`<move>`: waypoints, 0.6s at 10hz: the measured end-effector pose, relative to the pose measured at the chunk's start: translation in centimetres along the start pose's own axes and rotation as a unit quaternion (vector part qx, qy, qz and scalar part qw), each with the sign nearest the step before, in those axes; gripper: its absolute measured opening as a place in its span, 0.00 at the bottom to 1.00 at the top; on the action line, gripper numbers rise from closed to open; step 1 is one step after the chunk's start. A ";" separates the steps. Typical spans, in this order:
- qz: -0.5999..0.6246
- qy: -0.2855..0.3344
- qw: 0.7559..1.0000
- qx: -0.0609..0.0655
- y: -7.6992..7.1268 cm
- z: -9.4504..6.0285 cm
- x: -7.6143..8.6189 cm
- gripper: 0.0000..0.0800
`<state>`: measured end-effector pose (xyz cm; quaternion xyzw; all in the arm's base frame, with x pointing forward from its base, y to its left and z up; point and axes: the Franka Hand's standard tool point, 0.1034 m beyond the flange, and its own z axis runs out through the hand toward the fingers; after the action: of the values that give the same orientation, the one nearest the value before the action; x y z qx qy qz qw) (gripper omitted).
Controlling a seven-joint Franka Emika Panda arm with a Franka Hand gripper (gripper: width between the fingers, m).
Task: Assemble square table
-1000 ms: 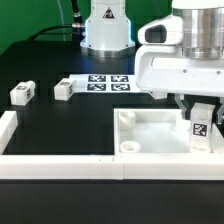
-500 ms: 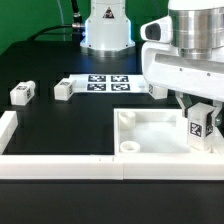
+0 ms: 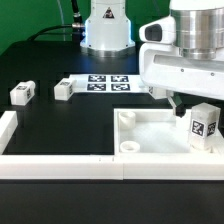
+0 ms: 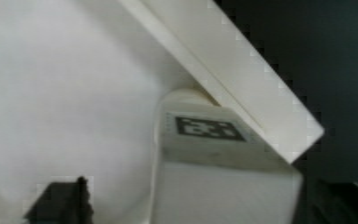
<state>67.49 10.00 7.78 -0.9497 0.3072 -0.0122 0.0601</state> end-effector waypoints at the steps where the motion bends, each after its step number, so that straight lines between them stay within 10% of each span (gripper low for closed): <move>1: -0.060 0.000 0.998 0.000 -0.2 0.0 -0.2 0.80; 6: -0.287 0.003 0.958 -0.009 -0.2 0.0 -0.3 0.81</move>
Offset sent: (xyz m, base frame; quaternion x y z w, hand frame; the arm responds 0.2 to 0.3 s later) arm -0.0001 0.0056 0.0018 0.0002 0.0025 -0.2842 0.9588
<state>67.42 10.34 7.77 -0.9983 0.0217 -0.0287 0.0449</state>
